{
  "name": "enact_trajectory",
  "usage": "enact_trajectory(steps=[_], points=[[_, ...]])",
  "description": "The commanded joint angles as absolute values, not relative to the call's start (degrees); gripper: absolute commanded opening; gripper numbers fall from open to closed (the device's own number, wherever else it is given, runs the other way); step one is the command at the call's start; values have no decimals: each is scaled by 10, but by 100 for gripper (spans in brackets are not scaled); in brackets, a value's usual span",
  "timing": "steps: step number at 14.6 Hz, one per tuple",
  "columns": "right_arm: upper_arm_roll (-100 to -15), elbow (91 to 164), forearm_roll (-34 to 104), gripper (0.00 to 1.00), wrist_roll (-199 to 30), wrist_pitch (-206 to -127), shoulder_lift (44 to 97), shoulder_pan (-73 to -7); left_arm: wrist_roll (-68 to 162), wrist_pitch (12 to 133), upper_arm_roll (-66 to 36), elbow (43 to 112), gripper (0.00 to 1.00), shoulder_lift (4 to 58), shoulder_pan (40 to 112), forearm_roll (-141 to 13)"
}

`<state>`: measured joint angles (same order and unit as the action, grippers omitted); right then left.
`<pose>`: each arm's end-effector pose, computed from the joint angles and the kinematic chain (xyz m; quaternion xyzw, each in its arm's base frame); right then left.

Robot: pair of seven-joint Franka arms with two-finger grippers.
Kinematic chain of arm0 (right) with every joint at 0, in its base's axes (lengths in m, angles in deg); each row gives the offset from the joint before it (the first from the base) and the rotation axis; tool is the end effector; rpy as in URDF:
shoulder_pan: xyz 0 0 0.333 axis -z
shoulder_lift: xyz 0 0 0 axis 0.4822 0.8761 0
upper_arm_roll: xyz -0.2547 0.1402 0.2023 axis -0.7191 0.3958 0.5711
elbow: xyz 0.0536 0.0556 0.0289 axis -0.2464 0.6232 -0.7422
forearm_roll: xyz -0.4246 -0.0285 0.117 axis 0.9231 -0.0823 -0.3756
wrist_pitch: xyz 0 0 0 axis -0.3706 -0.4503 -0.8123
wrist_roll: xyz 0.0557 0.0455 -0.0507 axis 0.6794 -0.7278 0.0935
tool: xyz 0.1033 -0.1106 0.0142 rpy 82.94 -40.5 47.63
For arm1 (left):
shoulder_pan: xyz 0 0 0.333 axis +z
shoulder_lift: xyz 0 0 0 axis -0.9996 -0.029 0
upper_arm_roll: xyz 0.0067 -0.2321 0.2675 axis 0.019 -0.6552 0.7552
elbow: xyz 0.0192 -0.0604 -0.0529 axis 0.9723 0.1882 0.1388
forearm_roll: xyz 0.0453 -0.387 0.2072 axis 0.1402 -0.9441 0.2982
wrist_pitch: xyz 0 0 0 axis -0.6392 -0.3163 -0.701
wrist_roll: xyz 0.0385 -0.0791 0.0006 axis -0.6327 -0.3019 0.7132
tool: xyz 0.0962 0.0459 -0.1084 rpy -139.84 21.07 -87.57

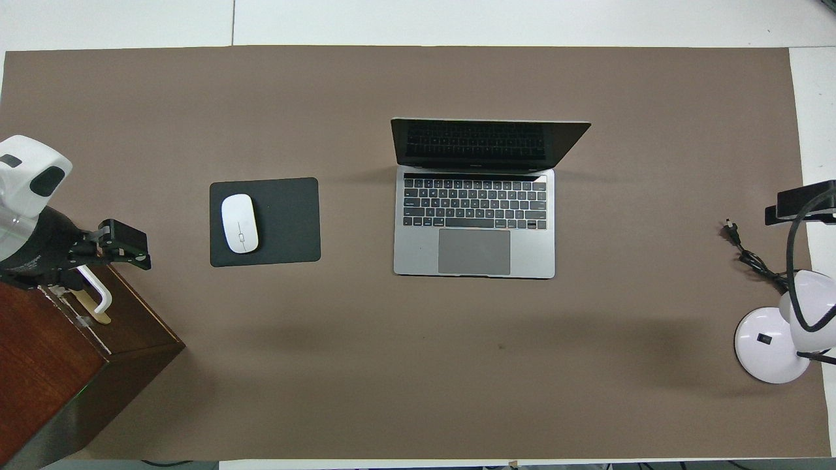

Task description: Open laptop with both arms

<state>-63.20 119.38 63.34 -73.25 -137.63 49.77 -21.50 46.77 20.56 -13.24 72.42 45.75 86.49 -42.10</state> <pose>0.5641 -0.0506 0.6250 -0.9970 0.0747 0.0108 0.0185 0.5432 -0.0363 0.5324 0.9868 0.1094 -0.1192 0.0084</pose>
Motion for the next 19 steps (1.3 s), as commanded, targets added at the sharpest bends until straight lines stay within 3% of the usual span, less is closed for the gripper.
enact_trajectory(steps=[1,10,14,19], points=[[-617,1210,649,100,-741,-1390,486,-198,455,206,-137,731,100,467,868,-410],[-622,1214,643,100,-757,-1395,483,-197,392,265,-134,732,100,459,873,-410],[-622,1222,643,100,-744,-1395,481,-197,380,251,-128,677,100,394,870,-410],[-622,1224,643,100,-718,-1395,481,-196,377,275,-123,678,100,386,863,-410]])
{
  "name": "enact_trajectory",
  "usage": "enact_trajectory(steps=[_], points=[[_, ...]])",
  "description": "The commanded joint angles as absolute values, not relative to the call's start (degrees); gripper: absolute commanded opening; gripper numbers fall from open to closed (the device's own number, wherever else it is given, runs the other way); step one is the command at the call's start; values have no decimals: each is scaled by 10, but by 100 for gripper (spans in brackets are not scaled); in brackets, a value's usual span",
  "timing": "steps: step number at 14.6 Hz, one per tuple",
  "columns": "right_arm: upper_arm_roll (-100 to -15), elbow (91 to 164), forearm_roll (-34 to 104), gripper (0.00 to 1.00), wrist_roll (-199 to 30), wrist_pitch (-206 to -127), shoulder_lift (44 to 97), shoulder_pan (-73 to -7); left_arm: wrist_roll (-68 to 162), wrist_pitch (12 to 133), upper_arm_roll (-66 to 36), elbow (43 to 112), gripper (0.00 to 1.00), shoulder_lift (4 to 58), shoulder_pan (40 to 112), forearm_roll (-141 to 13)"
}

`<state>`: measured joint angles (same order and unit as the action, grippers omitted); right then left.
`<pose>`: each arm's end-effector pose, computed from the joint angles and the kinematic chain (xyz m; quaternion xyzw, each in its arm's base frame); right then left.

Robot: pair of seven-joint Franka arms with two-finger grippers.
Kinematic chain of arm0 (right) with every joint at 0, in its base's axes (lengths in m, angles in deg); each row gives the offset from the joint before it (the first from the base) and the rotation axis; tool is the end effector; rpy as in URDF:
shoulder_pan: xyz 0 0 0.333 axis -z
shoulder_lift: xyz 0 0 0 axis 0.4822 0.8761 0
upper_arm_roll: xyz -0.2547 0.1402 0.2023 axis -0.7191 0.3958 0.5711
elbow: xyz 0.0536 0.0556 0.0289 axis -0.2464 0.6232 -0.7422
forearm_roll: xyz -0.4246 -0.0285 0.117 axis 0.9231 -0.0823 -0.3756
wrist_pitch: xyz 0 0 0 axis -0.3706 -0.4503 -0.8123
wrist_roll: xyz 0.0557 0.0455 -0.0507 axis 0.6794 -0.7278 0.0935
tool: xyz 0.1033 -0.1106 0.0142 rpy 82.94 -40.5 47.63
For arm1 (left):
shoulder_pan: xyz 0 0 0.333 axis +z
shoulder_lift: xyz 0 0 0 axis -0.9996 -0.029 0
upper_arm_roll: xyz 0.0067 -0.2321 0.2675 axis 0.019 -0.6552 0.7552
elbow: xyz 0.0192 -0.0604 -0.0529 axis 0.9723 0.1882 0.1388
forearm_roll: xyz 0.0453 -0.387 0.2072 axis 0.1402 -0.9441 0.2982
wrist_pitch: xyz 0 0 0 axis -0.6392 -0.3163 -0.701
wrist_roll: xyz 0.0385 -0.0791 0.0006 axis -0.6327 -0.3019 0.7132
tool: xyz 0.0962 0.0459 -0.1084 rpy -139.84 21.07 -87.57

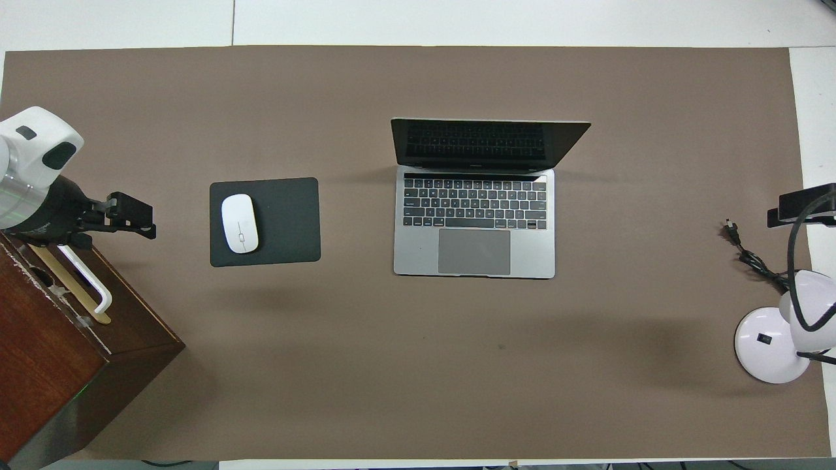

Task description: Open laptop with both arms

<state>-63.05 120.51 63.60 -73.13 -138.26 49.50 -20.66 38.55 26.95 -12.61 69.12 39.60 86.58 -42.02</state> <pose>0.5623 -0.0580 0.6183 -0.9964 0.0820 0.0128 0.0162 0.5920 -0.0303 0.5061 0.9949 0.0468 -0.0876 0.0201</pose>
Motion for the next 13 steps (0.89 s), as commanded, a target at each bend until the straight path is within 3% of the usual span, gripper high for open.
enact_trajectory(steps=[1,13], points=[[-622,1224,645,100,-717,-1395,481,-196,378,270,-123,679,100,385,861,-410],[-622,1231,697,100,-723,-1390,476,-200,377,224,-124,630,100,387,860,-410]])
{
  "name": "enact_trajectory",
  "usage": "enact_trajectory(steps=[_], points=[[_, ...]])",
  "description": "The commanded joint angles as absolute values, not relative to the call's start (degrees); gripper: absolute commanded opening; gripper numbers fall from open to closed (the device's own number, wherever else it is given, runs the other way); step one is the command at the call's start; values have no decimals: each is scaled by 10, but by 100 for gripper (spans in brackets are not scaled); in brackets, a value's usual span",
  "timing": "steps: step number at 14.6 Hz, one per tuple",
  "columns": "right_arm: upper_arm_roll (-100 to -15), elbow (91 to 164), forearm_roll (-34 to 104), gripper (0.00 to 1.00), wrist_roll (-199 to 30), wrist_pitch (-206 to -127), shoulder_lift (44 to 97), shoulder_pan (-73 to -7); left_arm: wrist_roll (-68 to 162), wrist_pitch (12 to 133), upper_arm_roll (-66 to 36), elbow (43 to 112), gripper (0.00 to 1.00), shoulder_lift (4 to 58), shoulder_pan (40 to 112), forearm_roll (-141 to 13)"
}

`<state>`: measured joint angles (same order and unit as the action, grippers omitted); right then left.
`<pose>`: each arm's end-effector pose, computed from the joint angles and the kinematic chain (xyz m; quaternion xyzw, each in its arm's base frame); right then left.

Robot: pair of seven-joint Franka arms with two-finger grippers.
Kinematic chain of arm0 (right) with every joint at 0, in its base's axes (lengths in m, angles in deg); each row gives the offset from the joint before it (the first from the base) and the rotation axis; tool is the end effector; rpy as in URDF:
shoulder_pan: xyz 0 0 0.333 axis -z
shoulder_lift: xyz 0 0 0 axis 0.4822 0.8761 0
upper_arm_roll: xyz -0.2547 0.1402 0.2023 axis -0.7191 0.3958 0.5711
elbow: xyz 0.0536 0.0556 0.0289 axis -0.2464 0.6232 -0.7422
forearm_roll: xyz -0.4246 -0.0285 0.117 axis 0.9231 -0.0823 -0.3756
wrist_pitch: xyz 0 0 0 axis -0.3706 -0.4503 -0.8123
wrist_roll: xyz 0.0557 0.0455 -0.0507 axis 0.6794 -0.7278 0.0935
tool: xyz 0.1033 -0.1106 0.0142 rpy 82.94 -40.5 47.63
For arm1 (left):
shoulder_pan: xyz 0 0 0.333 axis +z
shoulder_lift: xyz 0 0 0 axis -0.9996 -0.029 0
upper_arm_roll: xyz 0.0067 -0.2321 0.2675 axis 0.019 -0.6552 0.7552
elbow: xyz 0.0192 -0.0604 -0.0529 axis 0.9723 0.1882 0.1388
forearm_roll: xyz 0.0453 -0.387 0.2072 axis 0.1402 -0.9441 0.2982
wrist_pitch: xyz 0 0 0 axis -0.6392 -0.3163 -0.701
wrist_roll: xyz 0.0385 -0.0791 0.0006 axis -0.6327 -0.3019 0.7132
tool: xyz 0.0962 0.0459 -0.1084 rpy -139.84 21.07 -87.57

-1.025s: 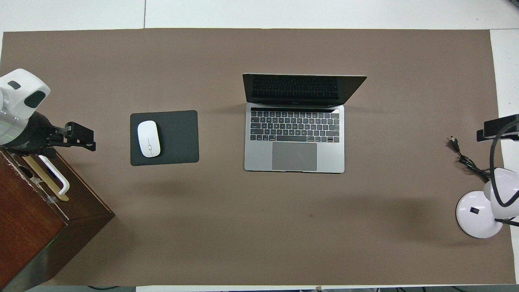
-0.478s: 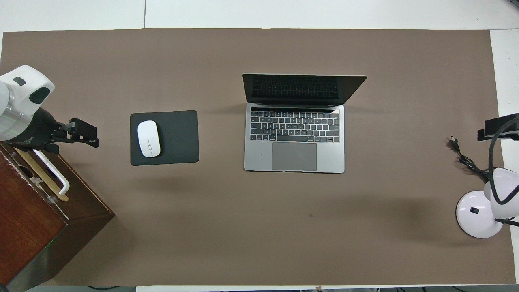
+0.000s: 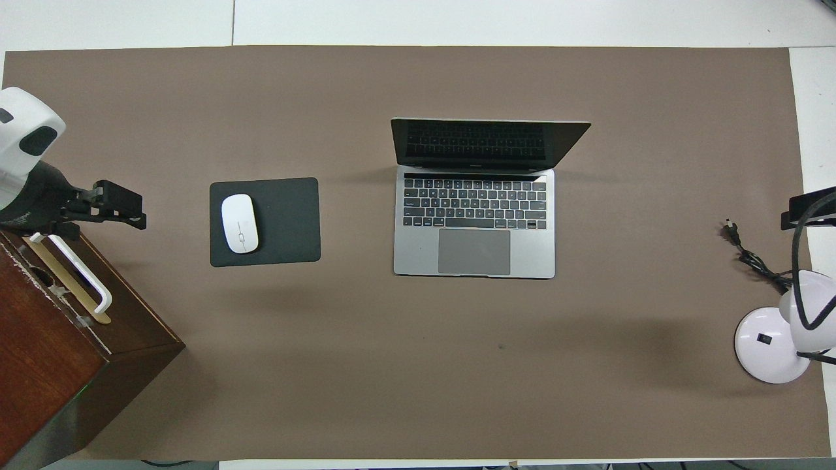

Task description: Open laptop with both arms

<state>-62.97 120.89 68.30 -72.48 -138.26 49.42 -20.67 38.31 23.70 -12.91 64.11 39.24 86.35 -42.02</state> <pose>0.5601 -0.0695 0.6158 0.9958 -0.0870 -0.0166 0.0249 0.5976 -0.0362 0.5429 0.9962 0.0383 -0.0755 0.0212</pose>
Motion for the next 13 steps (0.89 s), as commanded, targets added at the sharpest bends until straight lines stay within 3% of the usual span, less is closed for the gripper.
enact_trajectory(steps=[1,13], points=[[-622,1231,697,100,-723,-1390,476,-201,377,225,-124,630,100,387,859,-410],[-621,1230,690,100,-723,-1394,477,-206,382,224,-128,631,100,388,859,-410]])
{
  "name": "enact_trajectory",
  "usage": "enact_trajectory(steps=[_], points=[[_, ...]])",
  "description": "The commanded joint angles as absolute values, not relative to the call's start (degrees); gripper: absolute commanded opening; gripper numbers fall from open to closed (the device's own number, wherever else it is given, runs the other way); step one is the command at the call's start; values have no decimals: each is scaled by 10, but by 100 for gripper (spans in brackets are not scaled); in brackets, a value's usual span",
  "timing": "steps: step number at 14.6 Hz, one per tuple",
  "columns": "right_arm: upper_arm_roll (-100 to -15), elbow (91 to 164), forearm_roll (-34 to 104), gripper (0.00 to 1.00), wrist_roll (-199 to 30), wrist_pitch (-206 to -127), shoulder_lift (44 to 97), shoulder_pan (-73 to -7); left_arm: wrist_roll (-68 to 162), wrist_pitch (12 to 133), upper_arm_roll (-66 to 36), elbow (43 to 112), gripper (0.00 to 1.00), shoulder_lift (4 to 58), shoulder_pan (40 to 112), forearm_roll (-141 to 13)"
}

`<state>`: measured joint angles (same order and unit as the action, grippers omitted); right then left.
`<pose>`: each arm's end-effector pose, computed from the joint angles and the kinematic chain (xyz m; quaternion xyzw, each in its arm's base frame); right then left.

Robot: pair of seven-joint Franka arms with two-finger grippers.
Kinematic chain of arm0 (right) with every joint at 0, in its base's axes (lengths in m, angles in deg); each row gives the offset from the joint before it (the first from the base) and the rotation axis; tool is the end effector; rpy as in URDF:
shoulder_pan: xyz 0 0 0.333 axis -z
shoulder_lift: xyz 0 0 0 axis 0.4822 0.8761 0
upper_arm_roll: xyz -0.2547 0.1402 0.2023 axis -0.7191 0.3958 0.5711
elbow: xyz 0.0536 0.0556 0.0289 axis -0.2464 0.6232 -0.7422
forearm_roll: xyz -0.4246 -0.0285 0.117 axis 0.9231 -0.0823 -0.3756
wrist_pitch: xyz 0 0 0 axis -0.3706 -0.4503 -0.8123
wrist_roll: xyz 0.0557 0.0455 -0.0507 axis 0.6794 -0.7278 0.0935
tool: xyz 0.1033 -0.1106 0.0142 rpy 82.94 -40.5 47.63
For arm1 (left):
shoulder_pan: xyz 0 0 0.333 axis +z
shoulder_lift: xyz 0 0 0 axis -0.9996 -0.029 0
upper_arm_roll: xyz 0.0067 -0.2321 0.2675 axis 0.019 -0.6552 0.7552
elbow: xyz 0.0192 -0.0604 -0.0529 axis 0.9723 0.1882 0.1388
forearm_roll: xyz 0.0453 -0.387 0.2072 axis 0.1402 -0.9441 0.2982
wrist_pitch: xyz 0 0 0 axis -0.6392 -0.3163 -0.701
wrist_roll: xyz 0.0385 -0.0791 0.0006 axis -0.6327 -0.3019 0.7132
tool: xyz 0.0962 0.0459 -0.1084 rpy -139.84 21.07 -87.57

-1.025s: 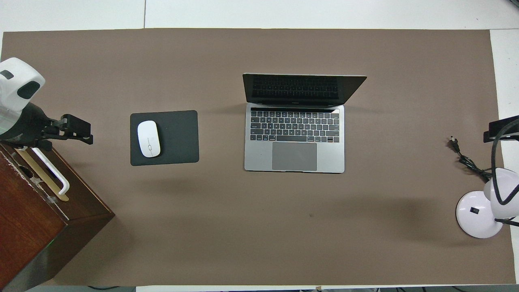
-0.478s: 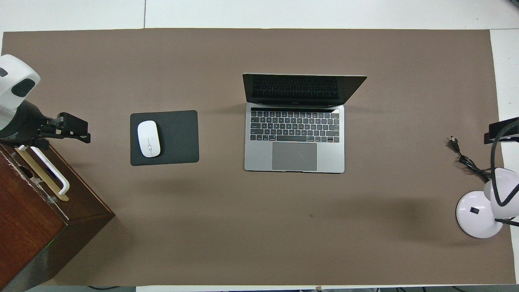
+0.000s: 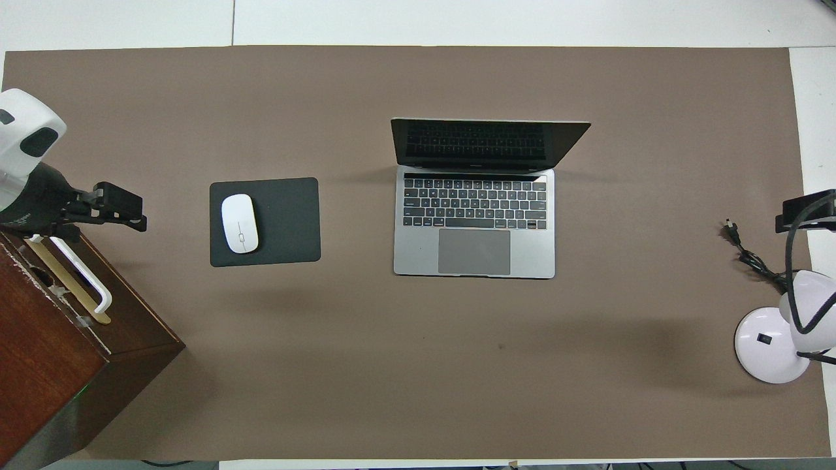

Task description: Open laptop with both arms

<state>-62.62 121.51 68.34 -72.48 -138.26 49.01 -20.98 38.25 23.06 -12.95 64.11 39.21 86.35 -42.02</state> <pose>0.5580 -0.0626 0.6142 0.9962 -0.0813 -0.0183 0.0258 0.5959 -0.0366 0.5419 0.9958 0.0373 -0.0813 0.0207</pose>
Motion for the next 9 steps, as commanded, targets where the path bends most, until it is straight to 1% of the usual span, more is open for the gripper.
enact_trajectory(steps=[1,5,9], points=[[-622,1230,687,100,-722,-1394,477,-206,382,224,-128,630,100,388,859,-410],[-623,1230,687,100,-723,-1393,477,-206,380,245,-133,635,100,401,859,-410],[-623,1230,686,100,-721,-1393,477,-206,381,247,-132,630,100,401,861,-409]])
